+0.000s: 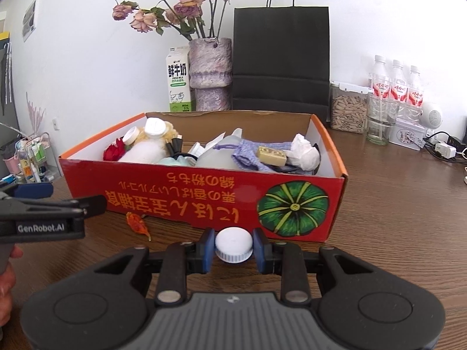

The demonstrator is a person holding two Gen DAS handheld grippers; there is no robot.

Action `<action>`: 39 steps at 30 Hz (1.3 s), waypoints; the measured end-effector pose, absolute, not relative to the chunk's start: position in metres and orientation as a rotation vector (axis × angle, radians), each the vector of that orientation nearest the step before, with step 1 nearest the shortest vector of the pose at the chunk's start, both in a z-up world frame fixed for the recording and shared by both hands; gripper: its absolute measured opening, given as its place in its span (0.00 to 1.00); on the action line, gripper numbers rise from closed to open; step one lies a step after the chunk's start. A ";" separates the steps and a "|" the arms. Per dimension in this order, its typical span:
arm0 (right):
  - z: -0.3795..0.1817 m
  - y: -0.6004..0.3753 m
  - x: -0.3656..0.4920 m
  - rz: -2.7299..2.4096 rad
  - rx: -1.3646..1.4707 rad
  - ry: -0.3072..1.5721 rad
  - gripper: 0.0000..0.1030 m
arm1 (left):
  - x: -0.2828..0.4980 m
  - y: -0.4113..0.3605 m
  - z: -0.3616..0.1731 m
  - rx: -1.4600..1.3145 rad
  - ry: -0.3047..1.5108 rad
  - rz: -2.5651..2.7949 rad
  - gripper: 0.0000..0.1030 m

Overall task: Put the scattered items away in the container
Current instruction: 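Grasp the orange dried leaf with the left tool while the right tool holds the cap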

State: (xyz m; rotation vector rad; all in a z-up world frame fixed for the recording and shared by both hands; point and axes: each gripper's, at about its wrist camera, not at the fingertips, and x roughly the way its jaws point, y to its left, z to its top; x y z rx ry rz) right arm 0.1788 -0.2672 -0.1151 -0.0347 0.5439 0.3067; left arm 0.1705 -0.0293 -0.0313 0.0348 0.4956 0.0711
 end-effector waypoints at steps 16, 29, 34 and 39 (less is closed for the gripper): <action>-0.113 -0.289 0.175 0.268 -0.018 0.511 0.26 | 0.198 -0.068 -0.038 -0.004 0.607 0.014 0.84; -0.111 -0.285 0.167 0.279 -0.045 0.481 0.26 | 0.204 -0.077 -0.045 -0.023 0.650 0.052 0.43; -0.111 -0.286 0.167 0.282 -0.040 0.480 0.26 | 0.198 -0.074 -0.043 -0.059 0.640 0.036 0.23; -0.110 -0.287 0.165 0.283 -0.038 0.474 0.26 | 0.191 -0.072 -0.042 -0.072 0.627 0.033 0.15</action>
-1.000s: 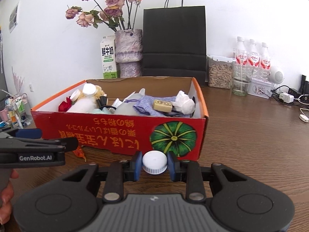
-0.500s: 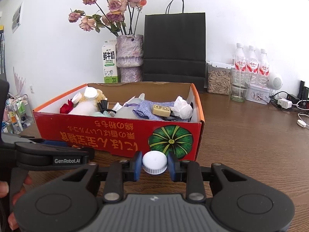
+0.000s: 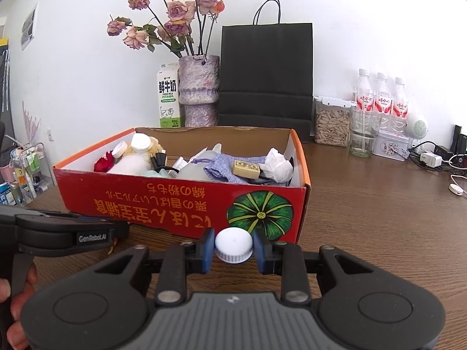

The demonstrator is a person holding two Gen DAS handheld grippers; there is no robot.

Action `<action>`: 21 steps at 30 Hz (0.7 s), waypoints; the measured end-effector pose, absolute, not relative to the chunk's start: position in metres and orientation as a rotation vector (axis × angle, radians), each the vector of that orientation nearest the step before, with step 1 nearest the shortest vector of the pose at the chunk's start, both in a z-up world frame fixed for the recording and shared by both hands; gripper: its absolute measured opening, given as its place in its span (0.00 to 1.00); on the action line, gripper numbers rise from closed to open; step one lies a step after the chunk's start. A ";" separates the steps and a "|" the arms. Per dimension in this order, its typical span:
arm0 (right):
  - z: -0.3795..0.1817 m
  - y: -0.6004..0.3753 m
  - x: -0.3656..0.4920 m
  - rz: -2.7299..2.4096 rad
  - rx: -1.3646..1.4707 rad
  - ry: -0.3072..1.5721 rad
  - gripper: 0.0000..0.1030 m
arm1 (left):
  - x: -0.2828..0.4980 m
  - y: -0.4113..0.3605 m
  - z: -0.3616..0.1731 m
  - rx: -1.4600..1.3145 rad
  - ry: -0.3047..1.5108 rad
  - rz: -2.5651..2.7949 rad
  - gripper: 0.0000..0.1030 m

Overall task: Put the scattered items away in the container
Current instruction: 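Grasp the orange dried leaf with the left tool while the right tool holds the cap, then carry the leaf with the left tool while the right tool carries the cap to the box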

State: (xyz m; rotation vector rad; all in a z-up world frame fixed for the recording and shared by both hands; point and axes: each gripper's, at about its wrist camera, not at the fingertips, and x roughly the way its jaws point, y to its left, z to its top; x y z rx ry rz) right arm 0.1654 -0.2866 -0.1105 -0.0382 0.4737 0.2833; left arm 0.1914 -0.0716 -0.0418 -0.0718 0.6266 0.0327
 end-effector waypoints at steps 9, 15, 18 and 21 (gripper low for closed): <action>-0.108 -0.287 0.158 0.283 -0.044 0.430 0.26 | 0.168 -0.061 -0.031 -0.085 0.553 0.009 0.14; -0.100 -0.285 0.146 0.265 -0.054 0.351 0.26 | 0.151 -0.050 -0.014 -0.115 0.481 -0.015 0.14; -0.089 -0.285 0.141 0.256 -0.032 0.285 0.26 | 0.147 -0.047 -0.001 -0.132 0.433 -0.028 0.14; -0.076 -0.282 0.145 0.260 -0.021 0.247 0.26 | 0.148 -0.047 0.010 -0.134 0.395 -0.037 0.14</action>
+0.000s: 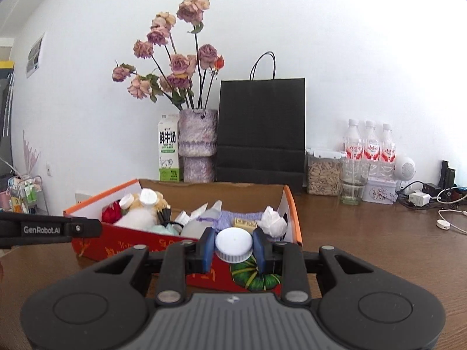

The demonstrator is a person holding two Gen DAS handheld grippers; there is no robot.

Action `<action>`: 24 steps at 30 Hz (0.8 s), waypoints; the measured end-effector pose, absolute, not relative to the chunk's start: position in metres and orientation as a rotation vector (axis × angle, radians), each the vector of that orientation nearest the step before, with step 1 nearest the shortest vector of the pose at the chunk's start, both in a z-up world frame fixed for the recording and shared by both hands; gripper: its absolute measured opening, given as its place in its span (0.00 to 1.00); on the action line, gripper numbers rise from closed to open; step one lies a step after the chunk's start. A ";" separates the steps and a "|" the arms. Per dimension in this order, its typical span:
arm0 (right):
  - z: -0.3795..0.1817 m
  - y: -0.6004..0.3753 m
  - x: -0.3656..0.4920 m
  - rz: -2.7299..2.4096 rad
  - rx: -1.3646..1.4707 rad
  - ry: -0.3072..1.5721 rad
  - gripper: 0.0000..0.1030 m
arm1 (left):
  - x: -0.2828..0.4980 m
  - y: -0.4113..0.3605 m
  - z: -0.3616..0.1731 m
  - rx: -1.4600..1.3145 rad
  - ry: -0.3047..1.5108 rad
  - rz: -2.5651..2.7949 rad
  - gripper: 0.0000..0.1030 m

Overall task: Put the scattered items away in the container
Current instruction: 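Carry the leaf with the left tool while the right tool carries the cap to the box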

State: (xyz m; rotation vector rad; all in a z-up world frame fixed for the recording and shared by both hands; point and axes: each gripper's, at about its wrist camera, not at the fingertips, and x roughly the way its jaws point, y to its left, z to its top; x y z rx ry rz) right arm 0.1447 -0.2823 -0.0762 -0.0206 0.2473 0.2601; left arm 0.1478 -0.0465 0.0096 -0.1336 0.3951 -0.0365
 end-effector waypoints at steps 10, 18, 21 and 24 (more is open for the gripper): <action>-0.033 -0.255 0.194 0.267 -0.027 0.181 0.26 | 0.190 -0.048 0.040 -0.141 0.290 -0.042 0.14; -0.049 -0.249 0.250 0.258 0.005 0.237 0.26 | 0.251 -0.048 0.032 -0.128 0.268 0.024 0.14; -0.061 -0.252 0.262 0.246 0.003 0.290 0.26 | 0.265 -0.044 0.020 -0.116 0.333 0.016 0.14; -0.065 -0.256 0.265 0.241 0.026 0.303 0.26 | 0.264 -0.041 0.018 -0.117 0.332 0.027 0.14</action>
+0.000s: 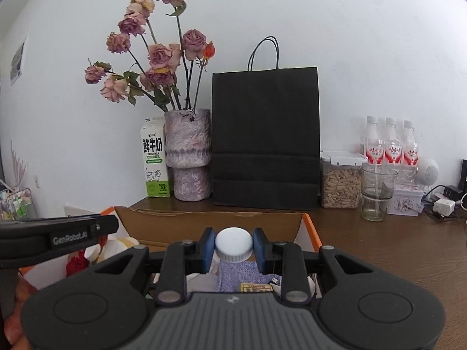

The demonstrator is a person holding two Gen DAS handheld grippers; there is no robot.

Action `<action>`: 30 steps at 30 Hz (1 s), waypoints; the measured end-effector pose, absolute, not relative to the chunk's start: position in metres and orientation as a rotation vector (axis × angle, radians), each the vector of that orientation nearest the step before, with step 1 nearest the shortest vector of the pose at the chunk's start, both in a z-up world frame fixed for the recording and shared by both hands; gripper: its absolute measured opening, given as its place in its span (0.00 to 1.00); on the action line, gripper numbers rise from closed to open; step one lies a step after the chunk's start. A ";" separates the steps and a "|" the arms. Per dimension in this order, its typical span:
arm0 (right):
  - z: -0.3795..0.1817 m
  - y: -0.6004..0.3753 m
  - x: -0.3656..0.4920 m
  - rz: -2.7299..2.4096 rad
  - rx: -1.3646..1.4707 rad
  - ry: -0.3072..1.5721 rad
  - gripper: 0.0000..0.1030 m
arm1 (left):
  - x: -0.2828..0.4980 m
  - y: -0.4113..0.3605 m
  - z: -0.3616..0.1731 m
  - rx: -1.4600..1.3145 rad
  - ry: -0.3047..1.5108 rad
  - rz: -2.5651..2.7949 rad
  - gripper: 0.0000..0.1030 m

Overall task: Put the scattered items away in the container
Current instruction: 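Carry the leaf with the left tool while the right tool carries the cap to the box, then open the left tool over the box while the right tool releases the cap inside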

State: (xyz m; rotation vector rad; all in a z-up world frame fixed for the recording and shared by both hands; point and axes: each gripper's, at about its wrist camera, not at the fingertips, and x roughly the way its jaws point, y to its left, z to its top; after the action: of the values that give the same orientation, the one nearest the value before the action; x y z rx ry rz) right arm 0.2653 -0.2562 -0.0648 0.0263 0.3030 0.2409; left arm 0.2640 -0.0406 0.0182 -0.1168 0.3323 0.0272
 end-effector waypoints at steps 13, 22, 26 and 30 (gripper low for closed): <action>-0.067 -0.257 0.246 0.223 0.025 0.259 0.96 | 0.244 -0.043 0.019 -0.083 0.230 0.136 0.95; -0.060 -0.262 0.234 0.208 0.040 0.221 1.00 | 0.235 -0.032 0.019 -0.123 0.176 0.191 1.00; -0.061 -0.262 0.233 0.203 0.040 0.223 1.00 | 0.233 -0.029 0.016 -0.126 0.178 0.198 1.00; -0.062 -0.262 0.230 0.203 0.033 0.221 1.00 | 0.230 -0.029 0.013 -0.120 0.176 0.200 1.00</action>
State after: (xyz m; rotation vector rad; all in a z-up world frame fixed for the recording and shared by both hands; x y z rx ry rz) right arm 0.2301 -0.2619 -0.0615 0.0331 0.2209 0.2026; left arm 0.2299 -0.0286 0.0133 -0.1201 0.1762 0.1995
